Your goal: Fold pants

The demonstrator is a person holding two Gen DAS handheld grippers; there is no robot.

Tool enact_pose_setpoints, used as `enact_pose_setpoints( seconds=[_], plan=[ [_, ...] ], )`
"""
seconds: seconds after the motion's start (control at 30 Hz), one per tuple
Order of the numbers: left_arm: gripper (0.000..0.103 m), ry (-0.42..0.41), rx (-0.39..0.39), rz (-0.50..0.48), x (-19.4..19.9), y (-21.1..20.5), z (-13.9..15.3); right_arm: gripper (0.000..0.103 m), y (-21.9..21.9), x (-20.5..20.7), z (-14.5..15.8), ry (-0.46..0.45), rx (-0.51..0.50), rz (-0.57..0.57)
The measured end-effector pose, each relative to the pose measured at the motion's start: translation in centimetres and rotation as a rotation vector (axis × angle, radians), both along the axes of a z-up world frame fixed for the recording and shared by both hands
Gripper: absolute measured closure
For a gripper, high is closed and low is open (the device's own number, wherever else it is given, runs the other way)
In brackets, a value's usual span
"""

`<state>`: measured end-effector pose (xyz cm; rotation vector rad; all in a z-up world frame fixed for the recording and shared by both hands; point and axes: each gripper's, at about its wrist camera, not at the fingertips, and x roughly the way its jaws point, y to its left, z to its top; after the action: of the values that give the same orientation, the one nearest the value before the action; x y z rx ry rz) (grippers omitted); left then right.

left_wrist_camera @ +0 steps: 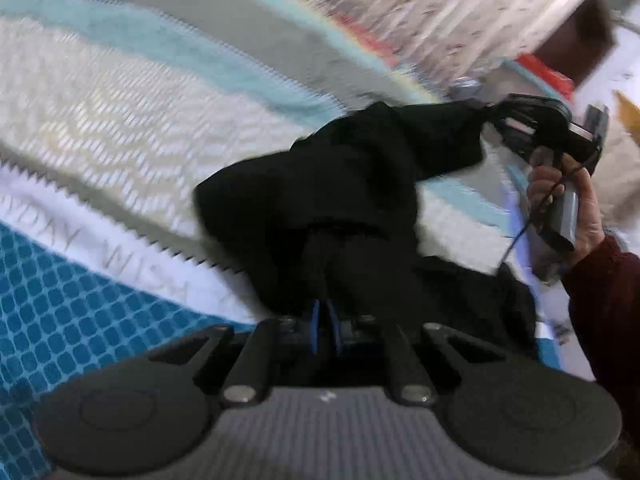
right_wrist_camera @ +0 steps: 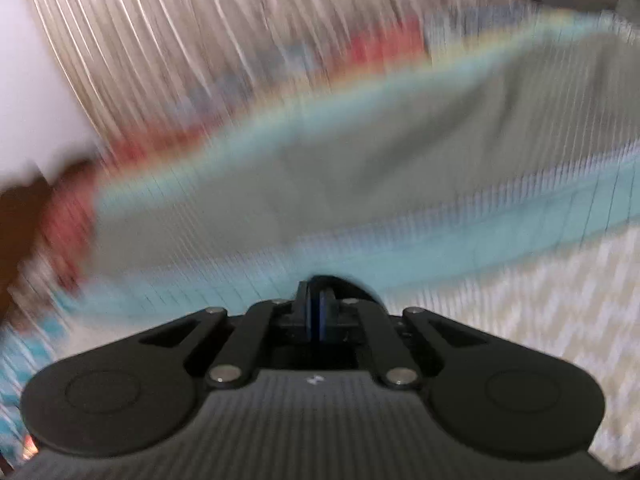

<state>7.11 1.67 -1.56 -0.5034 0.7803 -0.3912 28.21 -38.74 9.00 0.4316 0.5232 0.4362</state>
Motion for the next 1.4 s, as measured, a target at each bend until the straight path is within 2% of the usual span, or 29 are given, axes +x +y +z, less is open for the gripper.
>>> enact_pose_setpoints(
  seconds=[0.07, 0.17, 0.27, 0.33, 0.37, 0.43, 0.5, 0.6, 0.67, 0.73, 0.8, 0.87, 0.9, 0.93, 0.97, 1.0, 1.03, 1.1, 1.17, 1.2, 1.23, 1.3, 1.4],
  plan=[
    [0.097, -0.075, 0.025, -0.055, -1.8, -0.8, 1.5, 0.097, -4.1, -3.6, 3.0, -0.112, 0.047, -0.063],
    [0.096, -0.122, 0.077, -0.167, -4.6, -2.9, 2.3, 0.097, -9.6, -8.9, 3.7, -0.156, 0.023, -0.192],
    [0.093, -0.091, 0.096, -0.275, -6.5, -4.6, 1.6, 0.096, -14.4, -13.8, 1.1, -0.069, -0.066, -0.357],
    [0.077, -0.088, 0.131, -0.308, -7.5, -5.2, 1.6, 0.096, -17.4, -16.4, -1.8, 0.063, -0.117, -0.491],
    [0.072, -0.101, 0.137, -0.311, -7.8, -5.1, 2.0, 0.095, -18.6, -17.3, -3.0, 0.122, -0.128, -0.543],
    [0.043, -0.138, 0.12, -0.277, -7.7, -3.9, 3.5, 0.092, -20.7, -19.9, -5.5, 0.222, -0.082, -0.633],
    [0.037, -0.166, 0.075, -0.201, -6.7, -1.9, 5.0, 0.091, -21.6, -21.9, -7.0, 0.262, -0.02, -0.694],
    [0.024, -0.154, -0.006, -0.068, -3.5, 1.3, 6.1, 0.079, -22.0, -23.7, -7.4, 0.273, 0.036, -0.736],
    [0.024, -0.117, -0.017, 0.0, -0.8, 2.7, 5.5, 0.072, -21.6, -23.5, -6.8, 0.248, 0.039, -0.728],
    [0.024, -0.025, -0.023, 0.059, 2.5, 3.5, 3.9, 0.067, -20.7, -23.4, -5.7, 0.214, 0.017, -0.699],
    [0.024, 0.032, -0.054, 0.059, 4.8, 3.3, 2.2, 0.064, -19.7, -21.9, -5.3, 0.193, -0.008, -0.671],
    [0.027, 0.071, -0.045, 0.043, 6.5, 1.8, 0.9, 0.062, -18.6, -20.8, -5.0, 0.18, -0.026, -0.612],
    [0.046, 0.092, -0.036, 0.027, 7.1, 0.8, 0.2, 0.061, -17.9, -19.8, -5.3, 0.184, -0.034, -0.578],
    [0.082, 0.11, -0.038, -0.002, 7.5, -0.2, -0.4, 0.061, -16.9, -19.4, -5.5, 0.187, -0.042, -0.541],
    [0.095, 0.127, -0.046, -0.031, 7.8, -1.2, -0.8, 0.061, -15.7, -18.9, -5.6, 0.187, -0.049, -0.502],
    [0.094, 0.12, -0.036, -0.042, 7.4, -2.5, -0.6, 0.061, -14.6, -18.4, -5.8, 0.189, -0.054, -0.465],
    [0.094, 0.071, 0.002, -0.057, 6.4, -4.1, 0.1, 0.061, -13.4, -18.0, -5.8, 0.188, -0.063, -0.424],
    [0.094, -0.084, 0.155, -0.172, 3.5, -9.1, 2.0, 0.061, -11.2, -17.4, -5.3, 0.165, -0.086, -0.363],
    [0.09, -0.287, 0.397, -0.385, -1.6, -15.5, 3.0, 0.061, -9.3, -16.7, -4.6, 0.134, -0.098, -0.313],
    [0.08, -0.351, 0.469, -0.474, -3.7, -17.5, 2.7, 0.061, -8.5, -16.4, -4.2, 0.127, -0.095, -0.288],
    [0.073, -0.398, 0.507, -0.565, -5.8, -18.9, 2.2, 0.061, -7.7, -16.0, -3.8, 0.127, -0.09, -0.259],
    [0.071, -0.428, 0.541, -0.681, -8.6, -20.0, 0.8, 0.061, -6.2, -15.5, -3.2, 0.126, -0.086, -0.193],
    [0.07, -0.389, 0.552, -0.685, -9.9, -18.6, 0.3, 0.059, -3.2, -16.3, -2.3, 0.102, -0.124, -0.065]
  ],
)
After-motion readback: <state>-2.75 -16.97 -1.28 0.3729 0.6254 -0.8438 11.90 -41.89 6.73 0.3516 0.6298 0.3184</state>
